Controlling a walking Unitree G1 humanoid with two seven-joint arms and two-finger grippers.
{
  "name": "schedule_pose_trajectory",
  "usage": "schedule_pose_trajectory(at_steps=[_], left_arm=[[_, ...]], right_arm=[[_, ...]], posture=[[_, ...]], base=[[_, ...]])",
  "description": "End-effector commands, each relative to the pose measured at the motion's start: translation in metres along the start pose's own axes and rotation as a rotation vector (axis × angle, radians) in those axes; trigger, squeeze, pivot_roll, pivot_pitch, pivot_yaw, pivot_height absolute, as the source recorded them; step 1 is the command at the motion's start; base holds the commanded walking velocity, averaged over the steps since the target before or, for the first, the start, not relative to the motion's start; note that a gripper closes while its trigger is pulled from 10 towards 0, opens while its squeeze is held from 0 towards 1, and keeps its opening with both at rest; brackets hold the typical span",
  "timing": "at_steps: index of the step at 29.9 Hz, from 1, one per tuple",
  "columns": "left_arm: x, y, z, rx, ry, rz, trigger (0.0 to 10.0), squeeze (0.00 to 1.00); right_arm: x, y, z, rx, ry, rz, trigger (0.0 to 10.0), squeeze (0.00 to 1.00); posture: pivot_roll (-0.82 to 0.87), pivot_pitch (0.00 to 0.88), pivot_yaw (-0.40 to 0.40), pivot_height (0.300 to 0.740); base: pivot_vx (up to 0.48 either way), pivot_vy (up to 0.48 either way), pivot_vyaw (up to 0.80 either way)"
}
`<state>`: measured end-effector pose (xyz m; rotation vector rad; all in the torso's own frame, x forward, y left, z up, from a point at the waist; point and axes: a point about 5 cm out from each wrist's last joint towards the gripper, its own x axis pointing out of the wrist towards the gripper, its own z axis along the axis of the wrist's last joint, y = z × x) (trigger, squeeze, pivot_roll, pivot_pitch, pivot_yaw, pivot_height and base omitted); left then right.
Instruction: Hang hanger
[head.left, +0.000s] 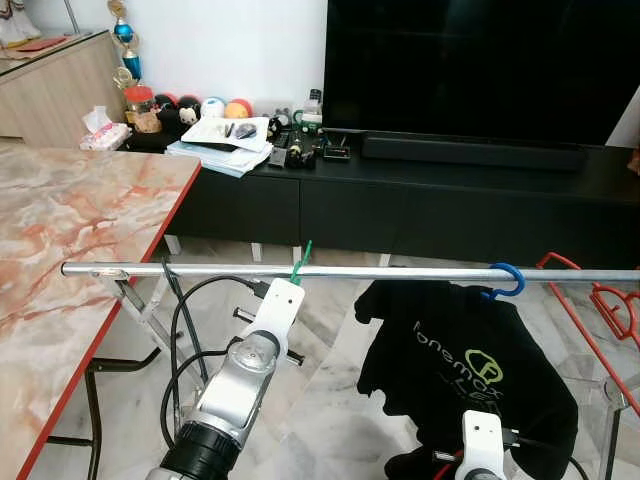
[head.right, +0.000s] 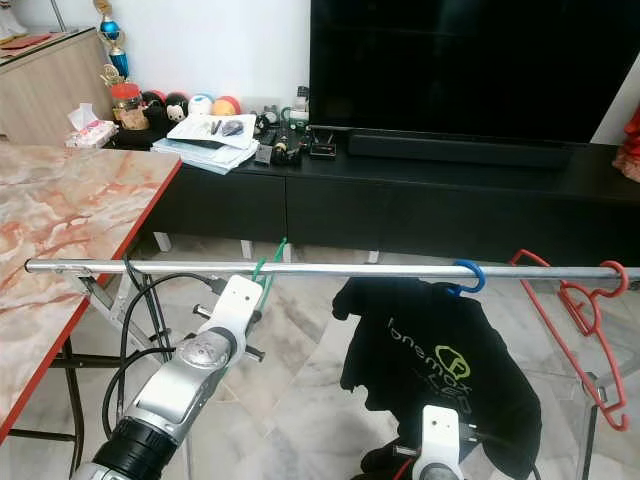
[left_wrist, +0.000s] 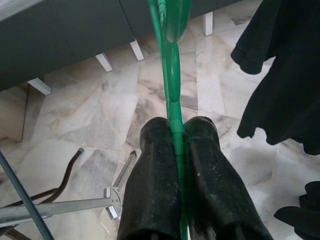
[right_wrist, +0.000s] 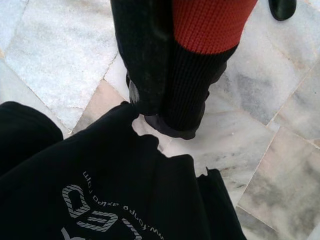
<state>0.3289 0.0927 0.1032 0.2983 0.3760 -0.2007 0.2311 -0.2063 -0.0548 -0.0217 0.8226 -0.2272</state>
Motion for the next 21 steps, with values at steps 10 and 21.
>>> schedule_pose_trajectory(at_steps=[10, 21], left_arm=[[-0.027, 0.034, -0.010, -0.054, -0.186, 0.060, 0.0, 0.00], [-0.051, 0.031, -0.039, 0.061, -0.196, -0.080, 0.0, 0.00]], right_arm=[[0.001, 0.002, 0.007, -0.010, -0.023, 0.010, 10.0, 0.00], [0.001, 0.001, 0.006, -0.023, -0.019, 0.014, 10.0, 0.00]], posture=[[0.16, 0.000, -0.041, 0.740], [0.16, 0.000, -0.039, 0.740]], base=[[0.000, 0.000, 0.00], [0.000, 0.000, 0.00]])
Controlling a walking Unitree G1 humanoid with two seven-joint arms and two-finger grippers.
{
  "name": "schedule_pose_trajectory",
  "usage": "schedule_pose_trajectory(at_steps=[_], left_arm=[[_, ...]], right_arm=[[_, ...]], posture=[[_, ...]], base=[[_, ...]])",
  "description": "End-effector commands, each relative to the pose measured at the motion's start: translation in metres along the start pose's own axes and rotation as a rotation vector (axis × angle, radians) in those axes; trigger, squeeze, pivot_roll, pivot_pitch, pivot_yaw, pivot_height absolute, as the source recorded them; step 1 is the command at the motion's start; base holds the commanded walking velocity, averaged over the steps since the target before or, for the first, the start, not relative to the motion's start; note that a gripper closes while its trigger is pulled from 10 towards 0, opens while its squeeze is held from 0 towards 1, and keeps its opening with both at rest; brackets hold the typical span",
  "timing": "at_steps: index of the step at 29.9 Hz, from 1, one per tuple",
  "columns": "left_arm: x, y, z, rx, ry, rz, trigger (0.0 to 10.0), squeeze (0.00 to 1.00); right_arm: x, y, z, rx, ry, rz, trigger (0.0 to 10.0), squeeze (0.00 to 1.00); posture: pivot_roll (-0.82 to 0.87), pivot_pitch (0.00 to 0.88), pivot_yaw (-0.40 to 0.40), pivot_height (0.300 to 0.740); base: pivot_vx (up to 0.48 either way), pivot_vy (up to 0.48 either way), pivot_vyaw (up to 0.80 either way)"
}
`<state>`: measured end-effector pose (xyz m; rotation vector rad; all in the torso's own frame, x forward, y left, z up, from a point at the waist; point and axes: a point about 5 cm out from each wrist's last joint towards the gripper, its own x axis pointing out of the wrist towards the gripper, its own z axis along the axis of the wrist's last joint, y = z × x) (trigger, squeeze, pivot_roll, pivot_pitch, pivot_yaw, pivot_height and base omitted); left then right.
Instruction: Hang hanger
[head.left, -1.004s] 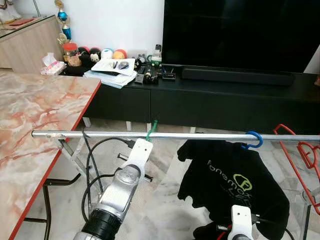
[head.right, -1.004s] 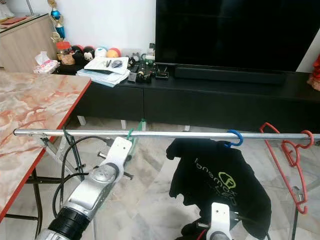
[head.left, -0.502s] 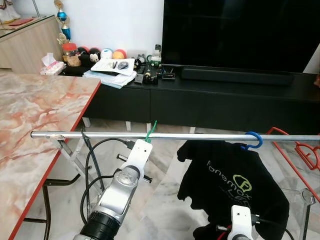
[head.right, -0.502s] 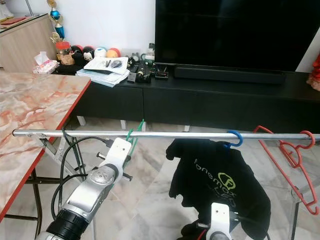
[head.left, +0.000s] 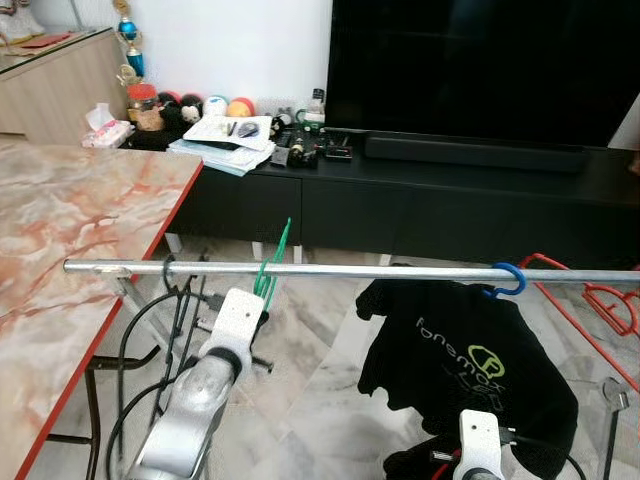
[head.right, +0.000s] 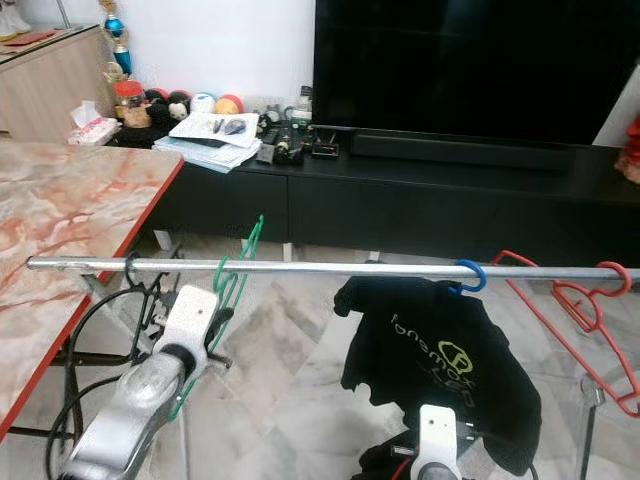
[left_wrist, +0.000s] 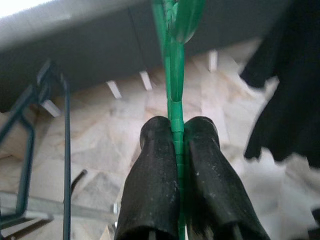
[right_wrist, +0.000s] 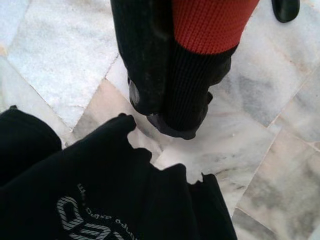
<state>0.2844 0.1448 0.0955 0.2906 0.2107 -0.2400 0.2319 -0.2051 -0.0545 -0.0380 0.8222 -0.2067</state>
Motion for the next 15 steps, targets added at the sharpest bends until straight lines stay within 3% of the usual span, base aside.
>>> schedule_pose_trajectory(at_steps=[1, 3, 4, 5, 10, 11, 15], left_arm=[[-0.010, -0.005, -0.002, 0.055, -0.033, -0.101, 0.0, 0.00], [-0.020, -0.007, -0.008, 0.073, -0.029, -0.174, 1.5, 0.00], [-0.020, -0.007, -0.008, 0.073, -0.029, -0.174, 1.5, 0.00], [-0.029, -0.005, -0.019, 0.100, 0.012, -0.211, 3.1, 0.00], [-0.035, -0.003, -0.027, 0.119, 0.042, -0.233, 3.1, 0.00], [-0.040, 0.003, -0.037, 0.069, 0.072, -0.222, 10.0, 0.00], [-0.051, 0.017, -0.071, -0.030, 0.173, -0.198, 10.0, 0.00]], right_arm=[[0.001, -0.001, 0.005, -0.001, -0.016, 0.002, 10.0, 0.00], [0.001, -0.001, 0.004, -0.003, -0.014, 0.002, 10.0, 0.00], [0.001, -0.001, 0.004, -0.003, -0.014, 0.002, 10.0, 0.00], [0.001, -0.001, 0.004, -0.005, -0.012, 0.003, 10.0, 0.00], [0.000, -0.001, 0.003, -0.006, -0.011, 0.003, 10.0, 0.00], [0.000, -0.001, 0.003, -0.008, -0.009, 0.004, 10.0, 0.00], [0.000, -0.001, 0.001, -0.008, -0.005, 0.005, 10.0, 0.00]], posture=[[0.16, 0.000, -0.039, 0.740], [0.17, 0.000, -0.039, 0.740], [0.17, 0.000, -0.039, 0.740], [0.17, 0.000, -0.037, 0.740], [0.17, 0.000, -0.036, 0.740], [0.17, 0.000, -0.031, 0.740], [0.16, 0.000, -0.024, 0.740]], base=[[0.000, 0.000, 0.00], [0.000, 0.000, 0.00], [0.000, 0.000, 0.00], [0.000, 0.000, 0.00], [0.000, 0.000, 0.00], [0.000, 0.000, 0.00], [0.000, 0.000, 0.00]])
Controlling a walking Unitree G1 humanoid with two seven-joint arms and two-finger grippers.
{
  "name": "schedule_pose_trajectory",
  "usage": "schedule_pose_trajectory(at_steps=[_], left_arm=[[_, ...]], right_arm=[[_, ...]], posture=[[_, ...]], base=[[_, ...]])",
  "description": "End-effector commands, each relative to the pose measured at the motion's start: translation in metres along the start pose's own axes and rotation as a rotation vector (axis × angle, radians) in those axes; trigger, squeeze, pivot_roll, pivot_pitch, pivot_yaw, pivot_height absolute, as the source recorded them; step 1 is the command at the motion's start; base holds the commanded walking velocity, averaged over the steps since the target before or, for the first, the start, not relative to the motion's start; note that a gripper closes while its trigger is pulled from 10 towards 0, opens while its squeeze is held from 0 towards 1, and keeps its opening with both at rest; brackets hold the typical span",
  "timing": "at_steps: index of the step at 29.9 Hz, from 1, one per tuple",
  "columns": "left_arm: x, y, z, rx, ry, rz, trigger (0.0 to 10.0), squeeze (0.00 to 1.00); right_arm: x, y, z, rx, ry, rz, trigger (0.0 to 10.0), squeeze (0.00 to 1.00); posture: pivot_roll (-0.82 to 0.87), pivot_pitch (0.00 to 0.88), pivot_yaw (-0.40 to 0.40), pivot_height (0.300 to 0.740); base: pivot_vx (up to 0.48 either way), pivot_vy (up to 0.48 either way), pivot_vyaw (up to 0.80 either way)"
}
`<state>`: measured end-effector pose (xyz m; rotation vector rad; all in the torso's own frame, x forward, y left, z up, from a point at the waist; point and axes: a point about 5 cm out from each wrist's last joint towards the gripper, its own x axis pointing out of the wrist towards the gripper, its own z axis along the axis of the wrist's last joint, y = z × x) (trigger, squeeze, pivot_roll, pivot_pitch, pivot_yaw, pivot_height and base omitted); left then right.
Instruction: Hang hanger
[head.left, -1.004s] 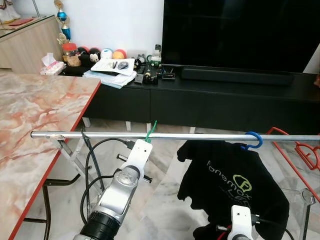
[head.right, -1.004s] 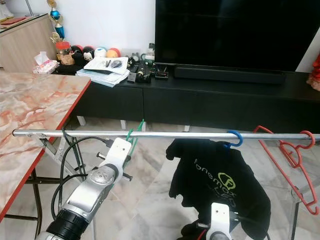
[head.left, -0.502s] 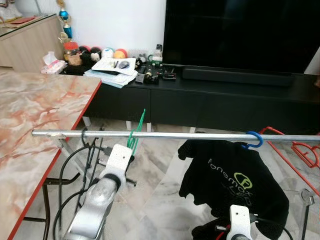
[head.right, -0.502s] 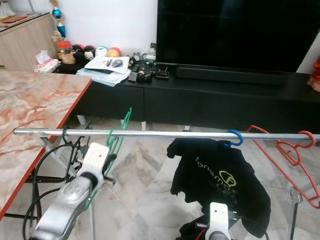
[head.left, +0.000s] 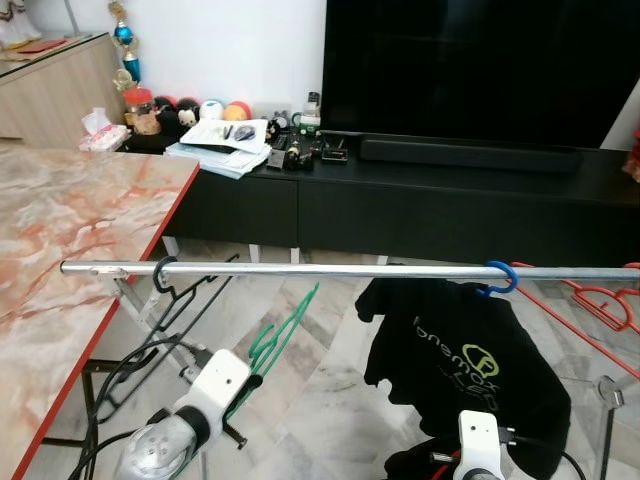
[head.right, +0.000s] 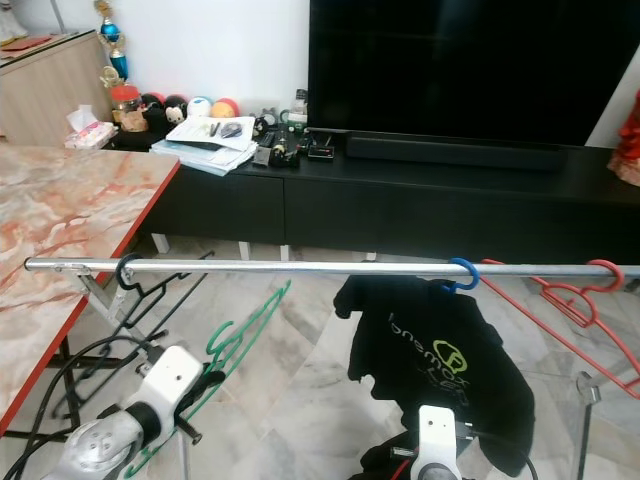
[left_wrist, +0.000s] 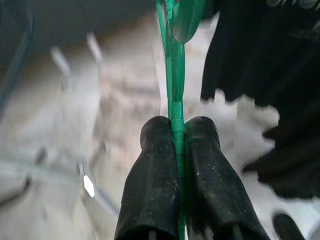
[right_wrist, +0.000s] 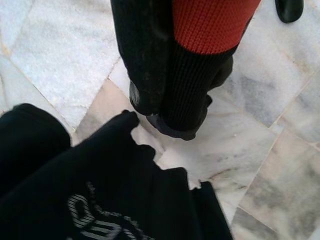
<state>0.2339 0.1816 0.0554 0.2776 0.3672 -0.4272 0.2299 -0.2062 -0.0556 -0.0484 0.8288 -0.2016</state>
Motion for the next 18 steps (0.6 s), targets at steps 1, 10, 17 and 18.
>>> schedule_pose_trajectory(at_steps=[1, 10, 17, 18], left_arm=[[-0.006, 0.007, -0.019, -0.021, 0.063, 0.013, 10.0, 0.00], [-0.008, 0.012, -0.087, -0.245, 0.251, 0.146, 10.0, 0.00], [-0.015, 0.015, -0.115, -0.334, 0.362, 0.171, 10.0, 0.00], [-0.018, 0.017, -0.123, -0.342, 0.394, 0.197, 10.0, 0.00]], right_arm=[[0.000, 0.001, 0.003, 0.004, -0.010, 0.005, 10.0, 0.00], [0.000, 0.001, 0.002, 0.013, -0.006, -0.004, 10.0, 0.00], [0.000, 0.001, 0.003, 0.009, -0.002, -0.006, 10.0, 0.00], [0.000, 0.001, 0.003, 0.006, -0.001, -0.006, 10.0, 0.00]], posture=[[0.16, 0.000, -0.021, 0.740], [0.15, 0.000, -0.008, 0.740], [0.17, 0.000, -0.016, 0.740], [0.16, 0.000, -0.014, 0.740]], base=[[0.000, 0.000, 0.00], [0.000, 0.000, 0.00], [0.000, 0.000, 0.00], [0.000, 0.000, 0.00]])
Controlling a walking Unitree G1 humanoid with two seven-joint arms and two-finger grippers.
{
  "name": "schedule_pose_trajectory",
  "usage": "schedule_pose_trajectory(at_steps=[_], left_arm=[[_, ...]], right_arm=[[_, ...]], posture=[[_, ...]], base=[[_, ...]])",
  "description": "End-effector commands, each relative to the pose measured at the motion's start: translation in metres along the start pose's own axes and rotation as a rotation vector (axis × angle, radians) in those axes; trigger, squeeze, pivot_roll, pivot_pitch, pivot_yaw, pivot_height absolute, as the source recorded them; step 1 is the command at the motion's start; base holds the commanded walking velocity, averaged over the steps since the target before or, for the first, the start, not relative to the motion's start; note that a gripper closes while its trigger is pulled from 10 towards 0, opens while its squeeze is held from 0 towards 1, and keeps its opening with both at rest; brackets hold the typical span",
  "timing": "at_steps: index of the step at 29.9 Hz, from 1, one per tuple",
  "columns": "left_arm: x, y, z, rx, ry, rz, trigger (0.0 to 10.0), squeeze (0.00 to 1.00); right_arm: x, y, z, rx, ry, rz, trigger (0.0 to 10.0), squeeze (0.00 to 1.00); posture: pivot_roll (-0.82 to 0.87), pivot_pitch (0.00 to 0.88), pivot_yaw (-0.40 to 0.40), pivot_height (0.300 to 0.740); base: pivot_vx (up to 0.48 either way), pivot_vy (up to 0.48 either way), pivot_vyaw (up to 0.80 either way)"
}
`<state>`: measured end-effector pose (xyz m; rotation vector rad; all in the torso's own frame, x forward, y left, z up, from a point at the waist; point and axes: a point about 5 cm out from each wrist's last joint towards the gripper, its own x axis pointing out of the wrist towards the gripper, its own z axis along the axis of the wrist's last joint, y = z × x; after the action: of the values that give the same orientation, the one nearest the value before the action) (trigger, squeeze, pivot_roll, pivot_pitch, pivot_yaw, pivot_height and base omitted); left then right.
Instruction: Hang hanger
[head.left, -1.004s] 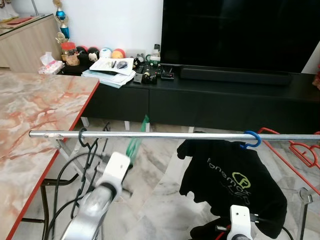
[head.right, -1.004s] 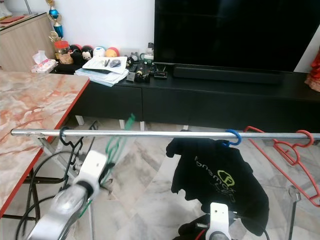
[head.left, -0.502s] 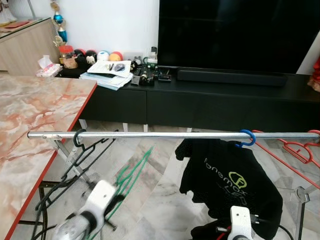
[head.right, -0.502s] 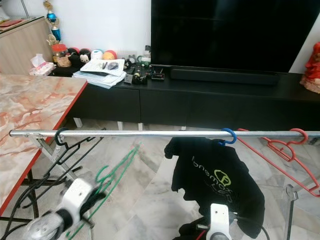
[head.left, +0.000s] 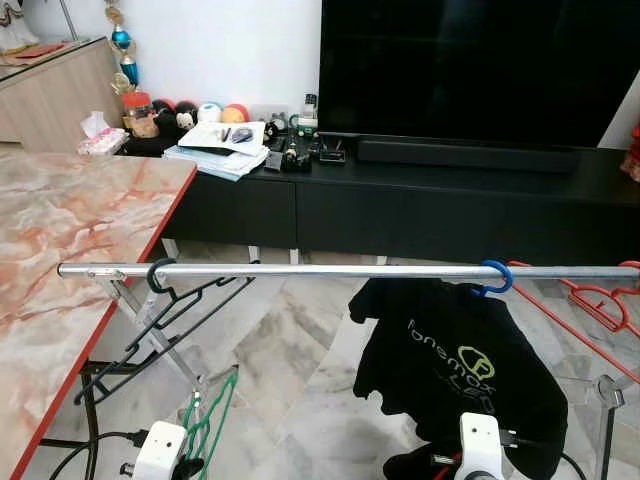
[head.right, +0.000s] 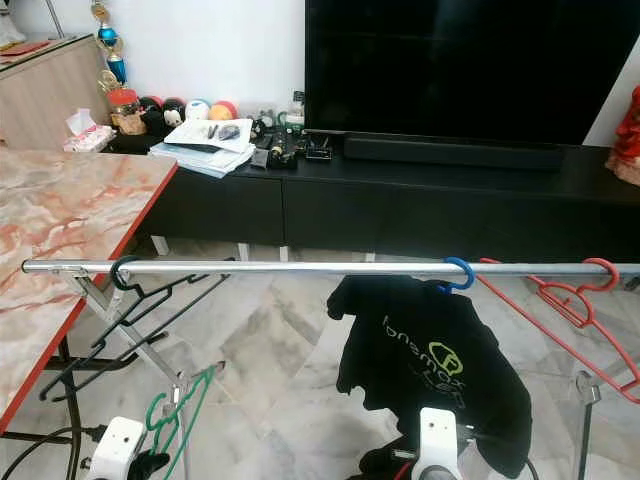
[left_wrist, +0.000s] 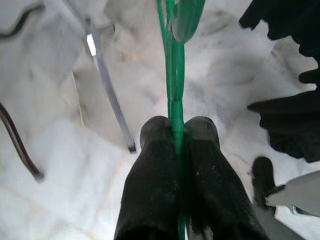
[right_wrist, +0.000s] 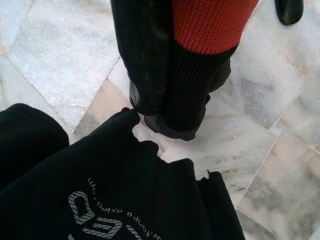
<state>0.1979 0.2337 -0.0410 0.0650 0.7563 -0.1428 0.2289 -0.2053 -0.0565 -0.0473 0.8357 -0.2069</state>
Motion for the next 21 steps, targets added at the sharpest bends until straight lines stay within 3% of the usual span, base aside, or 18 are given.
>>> schedule_pose_trajectory(at_steps=[1, 4, 5, 6, 10, 16, 21], left_arm=[[-0.004, 0.014, -0.024, -0.015, 0.095, 0.085, 10.0, 0.00], [-0.006, 0.011, -0.040, 0.040, 0.167, 0.097, 10.0, 0.00], [-0.008, 0.008, -0.056, 0.053, 0.238, 0.127, 10.0, 0.00], [-0.008, 0.008, -0.056, 0.053, 0.238, 0.127, 10.0, 0.00], [-0.013, 0.005, -0.075, -0.107, 0.292, 0.231, 10.0, 0.00], [-0.010, 0.003, -0.073, -0.071, 0.283, 0.233, 10.0, 0.00], [-0.010, 0.002, -0.075, -0.082, 0.289, 0.235, 10.0, 0.00]], right_arm=[[0.001, 0.001, 0.004, 0.007, -0.005, -0.004, 10.0, 0.00], [0.001, 0.001, 0.003, 0.017, -0.002, -0.008, 10.0, 0.00], [0.000, 0.001, 0.003, 0.017, -0.001, -0.007, 10.0, 0.00], [0.000, 0.001, 0.003, 0.017, -0.001, -0.007, 10.0, 0.00], [0.000, 0.000, -0.001, 0.024, 0.009, -0.016, 10.0, 0.00], [0.000, -0.002, 0.001, 0.024, 0.006, -0.023, 10.0, 0.00], [0.000, -0.001, 0.000, 0.029, 0.008, -0.025, 10.0, 0.00]], posture=[[0.15, 0.000, -0.010, 0.740], [0.15, 0.000, -0.009, 0.740], [0.14, 0.000, -0.007, 0.740], [0.14, 0.000, -0.007, 0.740], [0.13, 0.000, -0.003, 0.740], [0.13, 0.000, -0.012, 0.740], [0.13, 0.000, -0.004, 0.740]], base=[[0.000, 0.000, 0.00], [0.000, 0.000, 0.00], [0.000, 0.000, 0.00], [0.000, 0.000, 0.00], [0.000, 0.000, 0.00], [0.000, 0.000, 0.00], [-0.260, 0.000, 0.00]])
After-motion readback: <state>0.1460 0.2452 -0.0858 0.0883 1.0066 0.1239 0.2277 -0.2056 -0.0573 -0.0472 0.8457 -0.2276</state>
